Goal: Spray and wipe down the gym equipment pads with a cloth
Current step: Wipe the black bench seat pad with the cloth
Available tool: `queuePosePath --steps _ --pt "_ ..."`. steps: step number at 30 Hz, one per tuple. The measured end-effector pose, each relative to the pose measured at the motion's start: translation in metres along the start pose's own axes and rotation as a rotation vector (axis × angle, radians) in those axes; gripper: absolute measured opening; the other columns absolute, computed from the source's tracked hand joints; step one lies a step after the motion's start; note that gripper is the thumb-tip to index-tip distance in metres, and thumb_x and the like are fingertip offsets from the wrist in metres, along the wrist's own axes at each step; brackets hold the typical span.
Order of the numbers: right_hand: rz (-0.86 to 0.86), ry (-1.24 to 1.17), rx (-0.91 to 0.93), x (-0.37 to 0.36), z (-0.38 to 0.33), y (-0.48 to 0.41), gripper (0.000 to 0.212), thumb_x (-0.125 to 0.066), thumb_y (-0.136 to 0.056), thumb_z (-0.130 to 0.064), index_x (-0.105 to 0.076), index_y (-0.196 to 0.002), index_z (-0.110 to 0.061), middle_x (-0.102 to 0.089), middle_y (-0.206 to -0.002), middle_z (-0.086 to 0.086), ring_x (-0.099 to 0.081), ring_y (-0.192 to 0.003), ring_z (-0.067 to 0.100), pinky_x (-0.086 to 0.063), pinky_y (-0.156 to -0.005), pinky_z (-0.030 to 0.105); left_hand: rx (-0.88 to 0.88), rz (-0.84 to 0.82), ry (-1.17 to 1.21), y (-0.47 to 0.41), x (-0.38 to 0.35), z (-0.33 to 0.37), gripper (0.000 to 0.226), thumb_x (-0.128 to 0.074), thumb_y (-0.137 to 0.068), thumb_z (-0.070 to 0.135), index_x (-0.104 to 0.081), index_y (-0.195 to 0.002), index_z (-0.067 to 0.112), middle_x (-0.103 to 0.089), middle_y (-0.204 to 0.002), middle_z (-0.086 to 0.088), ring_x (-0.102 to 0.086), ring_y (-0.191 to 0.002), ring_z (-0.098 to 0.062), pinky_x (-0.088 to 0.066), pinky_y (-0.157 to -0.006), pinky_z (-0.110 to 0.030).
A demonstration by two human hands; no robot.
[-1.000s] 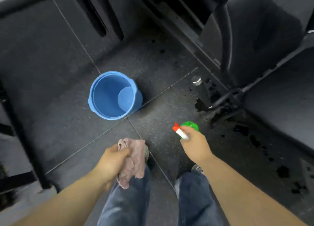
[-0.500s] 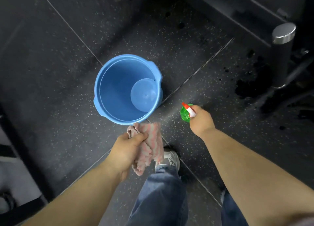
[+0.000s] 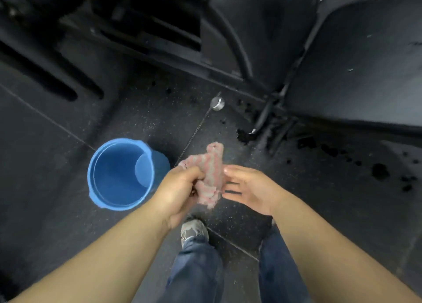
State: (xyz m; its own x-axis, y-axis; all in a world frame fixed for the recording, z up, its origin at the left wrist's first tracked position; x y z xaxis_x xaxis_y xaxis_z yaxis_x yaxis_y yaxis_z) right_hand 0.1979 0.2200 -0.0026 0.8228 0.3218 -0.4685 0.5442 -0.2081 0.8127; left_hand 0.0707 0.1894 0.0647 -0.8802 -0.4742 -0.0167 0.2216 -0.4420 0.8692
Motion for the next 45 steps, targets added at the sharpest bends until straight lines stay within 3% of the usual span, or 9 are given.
queuePosePath --steps 4,9,14,19,23,26,32,38,45 --pt "0.048 -0.080 0.207 0.045 -0.071 0.117 0.051 -0.069 -0.080 -0.028 -0.063 -0.129 -0.013 -0.063 -0.131 0.012 -0.059 -0.119 0.026 -0.041 -0.111 0.047 -0.116 -0.167 -0.249 0.054 -0.111 0.064 0.033 -0.042 -0.081 -0.009 -0.068 -0.083 0.011 -0.061 -0.066 -0.001 -0.052 -0.058 -0.013 -0.039 -0.052 -0.025" --pt "0.155 -0.213 0.395 0.115 -0.137 0.268 0.053 -0.068 -0.075 -0.008 -0.061 -0.126 -0.001 -0.067 -0.122 0.017 -0.064 -0.115 0.030 -0.049 -0.101 0.042 -0.271 -0.330 -0.456 0.137 -0.259 0.112 0.015 -0.065 -0.088 0.016 -0.074 -0.099 0.017 -0.075 -0.100 -0.012 -0.072 -0.093 -0.031 -0.055 -0.088 -0.052" --pt "0.448 -0.122 0.517 0.227 -0.178 0.416 0.033 -0.051 -0.092 0.003 -0.066 -0.115 -0.016 -0.074 -0.109 0.006 -0.070 -0.104 0.025 -0.056 -0.088 0.040 -0.379 -0.334 -0.547 0.195 -0.408 0.120 0.010 -0.066 -0.091 0.013 -0.074 -0.092 0.020 -0.076 -0.089 -0.005 -0.072 -0.084 -0.027 -0.057 -0.081 -0.046" --pt "1.038 0.083 0.770 0.372 -0.196 0.585 0.035 -0.049 -0.092 -0.002 -0.073 -0.099 -0.027 -0.075 -0.098 -0.003 -0.065 -0.083 0.017 -0.050 -0.071 0.028 -0.377 -0.432 -0.607 0.230 -0.543 0.092 0.014 -0.069 -0.089 0.013 -0.069 -0.101 0.021 -0.075 -0.087 0.000 -0.071 -0.082 -0.011 -0.052 -0.077 -0.028" --pt "1.903 0.685 0.538 0.456 -0.192 0.712 0.059 -0.046 -0.078 0.004 -0.060 -0.131 -0.015 -0.043 -0.151 0.009 -0.033 -0.142 0.030 -0.023 -0.116 0.038 -0.372 -0.506 -0.715 0.235 -0.601 0.067 0.014 -0.064 -0.092 0.010 -0.068 -0.102 0.020 -0.076 -0.093 -0.001 -0.069 -0.086 -0.015 -0.053 -0.084 -0.030" --pt "1.855 0.878 0.135 0.507 -0.167 0.687 0.065 -0.056 -0.084 -0.009 -0.044 -0.146 -0.019 -0.025 -0.161 0.004 -0.021 -0.148 0.027 -0.003 -0.118 0.043 -0.377 -0.532 -0.797 0.229 -0.648 0.051 0.014 -0.063 -0.093 0.009 -0.067 -0.101 0.018 -0.076 -0.094 -0.001 -0.068 -0.085 -0.015 -0.053 -0.081 -0.028" --pt "1.434 1.280 0.239 0.483 -0.151 0.602 0.060 -0.038 -0.078 -0.039 -0.066 -0.128 -0.020 -0.057 -0.141 0.000 -0.049 -0.134 0.019 -0.019 -0.115 0.042 -0.576 -0.619 -1.013 0.225 -0.751 0.054 0.027 -0.051 -0.100 0.013 -0.061 -0.119 0.029 -0.064 -0.123 0.010 -0.059 -0.114 -0.013 -0.047 -0.093 -0.026" --pt "1.553 1.329 0.098 0.565 -0.226 0.673 0.054 -0.033 -0.101 -0.040 -0.023 -0.154 -0.034 -0.008 -0.164 -0.007 -0.004 -0.152 0.018 0.003 -0.120 0.047 -1.053 -0.717 -1.604 0.209 -0.864 0.068 0.064 -0.036 -0.103 0.044 0.001 -0.154 0.040 0.014 -0.163 0.008 0.014 -0.150 -0.022 -0.002 -0.120 -0.049" --pt "1.717 1.227 0.084 0.615 -0.302 0.673 0.060 -0.021 -0.096 -0.060 -0.028 -0.152 -0.039 -0.013 -0.165 -0.005 -0.004 -0.152 0.023 -0.001 -0.121 0.048 -1.026 -0.723 -1.737 0.179 -0.870 0.058 0.068 -0.034 -0.098 0.058 0.007 -0.151 0.049 0.023 -0.159 0.018 0.019 -0.149 -0.017 -0.010 -0.115 -0.064"
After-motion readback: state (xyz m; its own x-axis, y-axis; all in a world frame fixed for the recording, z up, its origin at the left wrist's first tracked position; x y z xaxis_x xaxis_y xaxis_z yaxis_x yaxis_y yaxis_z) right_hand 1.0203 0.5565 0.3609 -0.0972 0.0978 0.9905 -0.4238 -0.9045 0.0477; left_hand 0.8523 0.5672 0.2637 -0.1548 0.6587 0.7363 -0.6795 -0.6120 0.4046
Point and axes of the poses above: each hand's wrist, its own y-axis away from the middle knuckle, its own x-axis out of the back of the hand, z = x × y, the point moved 10 cm from there along -y, towards the middle knuckle
